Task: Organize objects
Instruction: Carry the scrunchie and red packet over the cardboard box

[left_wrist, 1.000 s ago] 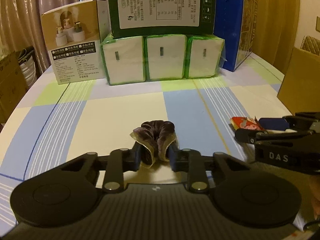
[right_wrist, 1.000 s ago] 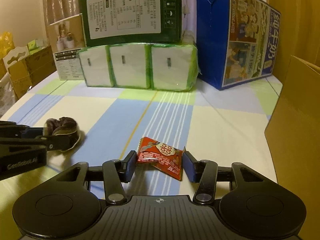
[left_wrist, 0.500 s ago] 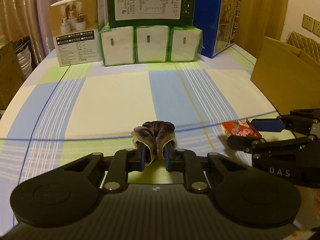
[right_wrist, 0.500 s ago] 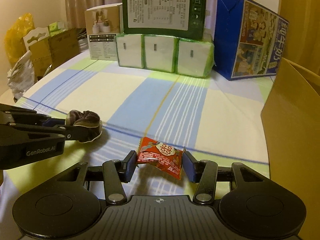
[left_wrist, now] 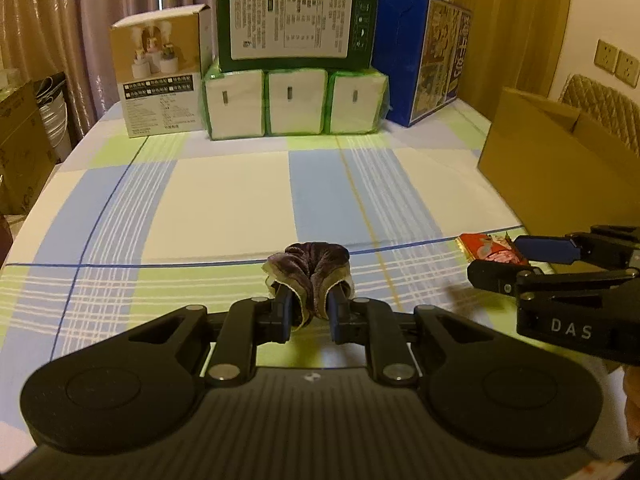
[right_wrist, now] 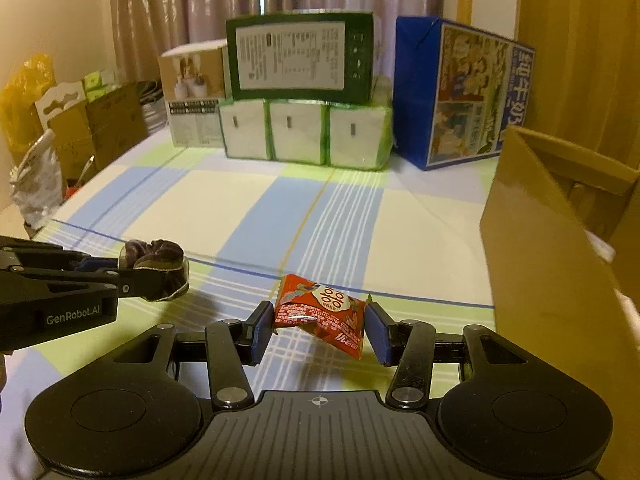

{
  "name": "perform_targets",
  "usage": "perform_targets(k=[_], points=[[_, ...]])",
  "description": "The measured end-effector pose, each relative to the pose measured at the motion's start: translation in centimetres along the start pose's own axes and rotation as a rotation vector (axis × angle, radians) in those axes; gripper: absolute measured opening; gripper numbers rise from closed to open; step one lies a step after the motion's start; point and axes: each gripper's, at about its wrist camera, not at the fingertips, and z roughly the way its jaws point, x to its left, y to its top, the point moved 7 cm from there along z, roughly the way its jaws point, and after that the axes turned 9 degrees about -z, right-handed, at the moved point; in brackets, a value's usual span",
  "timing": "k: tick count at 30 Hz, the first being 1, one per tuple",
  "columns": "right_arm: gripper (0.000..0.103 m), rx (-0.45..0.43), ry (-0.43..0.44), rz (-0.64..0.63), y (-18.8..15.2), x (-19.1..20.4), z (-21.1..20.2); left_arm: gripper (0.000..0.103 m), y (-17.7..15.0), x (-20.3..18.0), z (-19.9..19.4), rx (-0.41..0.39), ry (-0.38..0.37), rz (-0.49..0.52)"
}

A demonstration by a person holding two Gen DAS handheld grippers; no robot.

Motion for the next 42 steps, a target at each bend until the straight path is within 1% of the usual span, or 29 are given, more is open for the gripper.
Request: perform_targets(k=[5,10,19,29,42], points=[[0.047,-0.032,-0.007,0.024,0.8,0.4,-4.6,0.014,0.3,-0.7,-4.3,-0.016,0.007,-0.026],[0.047,-0.079,-0.029,0.040,1.5,0.5,-10.0,0.014,0.2,-2.3,-8.8,-0.033,-0.002,-0.021],[0.047,-0.114,-0.072,0.051,0.8,-0.1,-17.2,0.014,-1.5,-6.1,-14.1,-0.036,-0.031,-0.006],[0.047,-0.146,-0.116,0.065,-0.1,-2.1,-22.5,0.014,-2.9,-9.4,-17.4,-0.024,-0.060,0.010],[0.047,-0.156,-0.177,0.100,-1.7,-5.6,-25.5,0.014,-3.3,-13.8,-18.9,-0.028,-0.091,0.072]])
